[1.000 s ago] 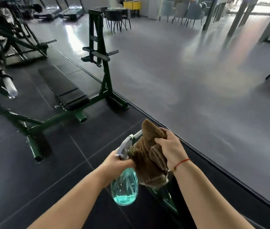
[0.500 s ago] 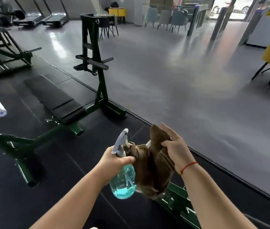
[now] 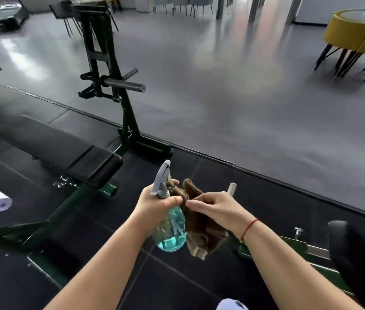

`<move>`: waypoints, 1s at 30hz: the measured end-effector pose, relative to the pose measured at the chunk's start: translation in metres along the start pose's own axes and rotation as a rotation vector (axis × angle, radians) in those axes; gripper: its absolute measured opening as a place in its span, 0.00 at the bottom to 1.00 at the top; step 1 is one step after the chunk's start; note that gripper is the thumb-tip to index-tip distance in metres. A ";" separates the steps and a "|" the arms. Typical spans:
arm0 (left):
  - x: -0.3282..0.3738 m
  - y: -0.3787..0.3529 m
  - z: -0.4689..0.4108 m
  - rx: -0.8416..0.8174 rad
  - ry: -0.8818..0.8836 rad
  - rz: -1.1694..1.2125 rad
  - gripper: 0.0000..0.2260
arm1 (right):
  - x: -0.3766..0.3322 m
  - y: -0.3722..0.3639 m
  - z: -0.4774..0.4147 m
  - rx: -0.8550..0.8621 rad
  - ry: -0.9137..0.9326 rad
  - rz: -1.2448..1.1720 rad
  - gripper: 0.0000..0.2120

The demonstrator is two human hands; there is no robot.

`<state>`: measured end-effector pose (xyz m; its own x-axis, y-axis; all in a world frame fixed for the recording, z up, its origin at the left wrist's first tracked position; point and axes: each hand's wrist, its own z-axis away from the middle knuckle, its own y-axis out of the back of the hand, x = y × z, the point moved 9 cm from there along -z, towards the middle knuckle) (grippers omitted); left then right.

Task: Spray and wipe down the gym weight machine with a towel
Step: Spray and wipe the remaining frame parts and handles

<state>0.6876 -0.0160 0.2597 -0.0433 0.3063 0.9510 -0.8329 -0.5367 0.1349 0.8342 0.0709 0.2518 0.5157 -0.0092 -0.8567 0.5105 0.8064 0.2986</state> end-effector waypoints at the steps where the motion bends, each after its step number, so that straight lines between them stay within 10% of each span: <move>1: 0.004 0.006 -0.006 -0.008 -0.015 -0.009 0.13 | -0.005 -0.007 -0.008 0.000 -0.006 0.030 0.17; 6: 0.010 0.033 -0.047 -0.006 -0.008 -0.085 0.11 | -0.029 -0.021 -0.064 0.028 0.034 0.147 0.04; 30: 0.112 0.017 -0.394 -0.090 -0.106 -0.532 0.07 | -0.093 0.250 -0.312 0.609 -0.083 -0.618 0.12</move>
<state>0.4511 0.3183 0.2586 0.4487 0.4340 0.7812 -0.7689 -0.2581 0.5850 0.6994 0.4580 0.2747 0.0613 -0.4026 -0.9133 0.9823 0.1866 -0.0163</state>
